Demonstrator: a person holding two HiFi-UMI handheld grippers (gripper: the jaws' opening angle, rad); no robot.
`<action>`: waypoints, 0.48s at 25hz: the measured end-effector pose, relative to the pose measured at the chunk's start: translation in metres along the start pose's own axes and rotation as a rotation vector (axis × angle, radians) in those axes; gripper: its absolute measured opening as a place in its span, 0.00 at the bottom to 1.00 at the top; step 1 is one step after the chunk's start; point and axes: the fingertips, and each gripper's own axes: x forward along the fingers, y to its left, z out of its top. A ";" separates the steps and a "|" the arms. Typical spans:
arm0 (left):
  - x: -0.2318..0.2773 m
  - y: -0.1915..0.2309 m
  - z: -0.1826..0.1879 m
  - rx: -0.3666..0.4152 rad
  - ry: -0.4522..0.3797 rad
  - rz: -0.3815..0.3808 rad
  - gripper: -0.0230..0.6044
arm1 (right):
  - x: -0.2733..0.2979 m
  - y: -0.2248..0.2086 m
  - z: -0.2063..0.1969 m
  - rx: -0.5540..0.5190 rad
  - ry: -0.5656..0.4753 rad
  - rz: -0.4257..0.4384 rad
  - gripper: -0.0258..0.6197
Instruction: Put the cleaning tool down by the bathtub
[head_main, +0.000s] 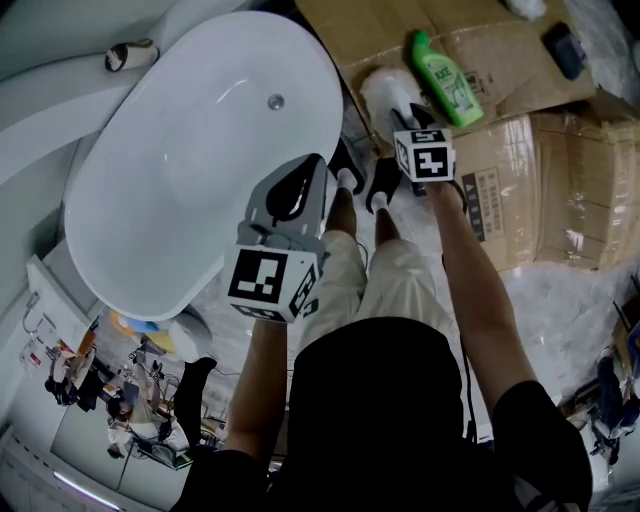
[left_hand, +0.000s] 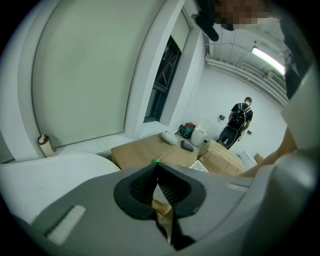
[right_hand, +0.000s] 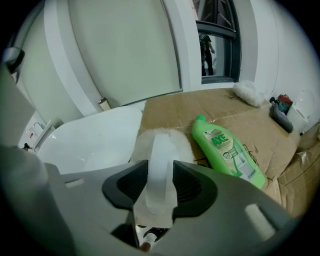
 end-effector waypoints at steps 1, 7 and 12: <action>-0.001 -0.001 0.000 0.001 -0.001 0.002 0.03 | -0.002 0.001 0.000 -0.002 -0.001 0.003 0.25; -0.010 -0.012 0.001 0.010 -0.014 0.008 0.03 | -0.018 0.004 0.006 -0.015 -0.032 0.004 0.26; -0.022 -0.027 0.006 0.015 -0.043 0.015 0.03 | -0.041 0.009 0.012 -0.028 -0.070 0.015 0.26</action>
